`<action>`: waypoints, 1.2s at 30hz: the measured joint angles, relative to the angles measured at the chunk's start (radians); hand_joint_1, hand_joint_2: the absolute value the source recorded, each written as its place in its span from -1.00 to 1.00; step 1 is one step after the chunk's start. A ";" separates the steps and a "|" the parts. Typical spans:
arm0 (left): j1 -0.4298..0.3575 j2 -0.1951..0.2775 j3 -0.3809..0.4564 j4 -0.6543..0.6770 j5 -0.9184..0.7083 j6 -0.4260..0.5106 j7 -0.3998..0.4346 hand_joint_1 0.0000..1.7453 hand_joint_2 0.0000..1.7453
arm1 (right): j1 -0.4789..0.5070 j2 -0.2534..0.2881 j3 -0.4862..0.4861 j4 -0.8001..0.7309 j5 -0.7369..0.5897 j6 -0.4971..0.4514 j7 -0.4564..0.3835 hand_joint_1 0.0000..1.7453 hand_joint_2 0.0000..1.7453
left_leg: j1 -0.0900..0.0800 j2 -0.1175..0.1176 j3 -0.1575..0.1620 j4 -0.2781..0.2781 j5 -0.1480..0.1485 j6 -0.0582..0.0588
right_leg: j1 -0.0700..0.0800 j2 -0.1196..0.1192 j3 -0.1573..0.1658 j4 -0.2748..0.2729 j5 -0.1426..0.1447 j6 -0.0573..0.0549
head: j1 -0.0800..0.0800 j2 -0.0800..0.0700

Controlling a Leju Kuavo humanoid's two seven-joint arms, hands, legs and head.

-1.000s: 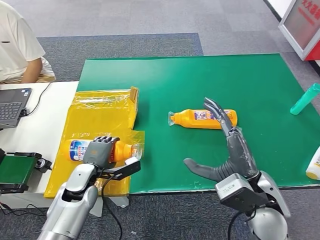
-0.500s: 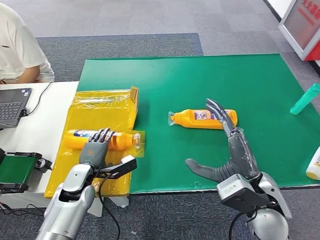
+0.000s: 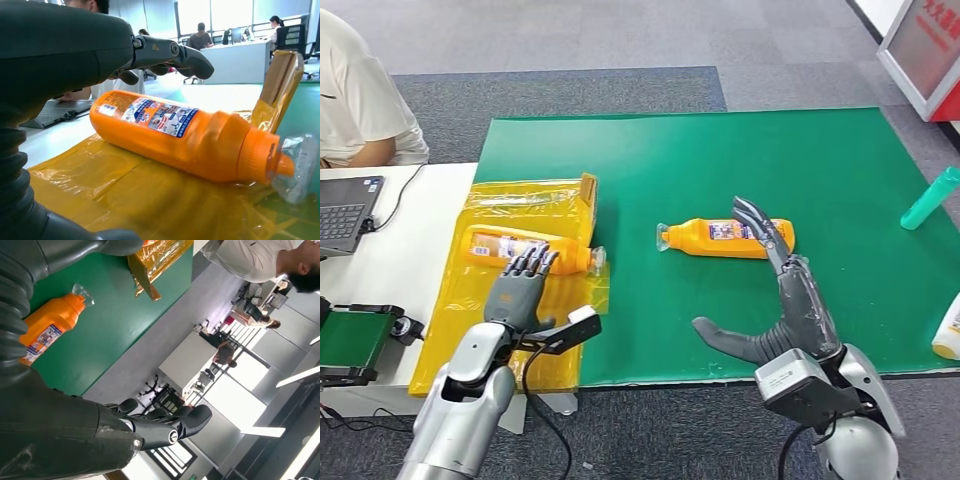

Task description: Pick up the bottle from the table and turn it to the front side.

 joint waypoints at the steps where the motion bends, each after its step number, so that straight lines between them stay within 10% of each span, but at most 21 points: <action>1: 0.001 -0.002 0.000 -0.005 0.001 0.000 -0.001 -1.00 1.00 | 0.000 0.000 0.000 0.000 0.000 0.000 0.000 -1.00 1.00 | 0.000 0.000 0.000 0.000 0.000 0.000 | 0.000 0.000 0.000 0.000 0.000 0.000 | 0.000 0.000; 24: 0.048 -0.021 0.020 -0.120 0.124 0.001 -0.035 -1.00 1.00 | 0.003 0.000 -0.001 0.000 0.001 0.002 0.004 -1.00 1.00 | 0.000 0.000 0.000 0.000 0.000 0.000 | 0.000 0.000 0.000 0.000 0.000 0.000 | 0.000 0.000; 36: 0.141 -0.083 0.040 -0.354 0.679 -0.127 -0.058 -1.00 1.00 | 0.045 -0.002 -0.063 0.003 -0.097 0.006 -0.018 -1.00 1.00 | 0.000 0.000 0.000 0.000 -0.001 0.001 | 0.000 0.000 0.000 0.000 0.000 0.000 | 0.000 0.000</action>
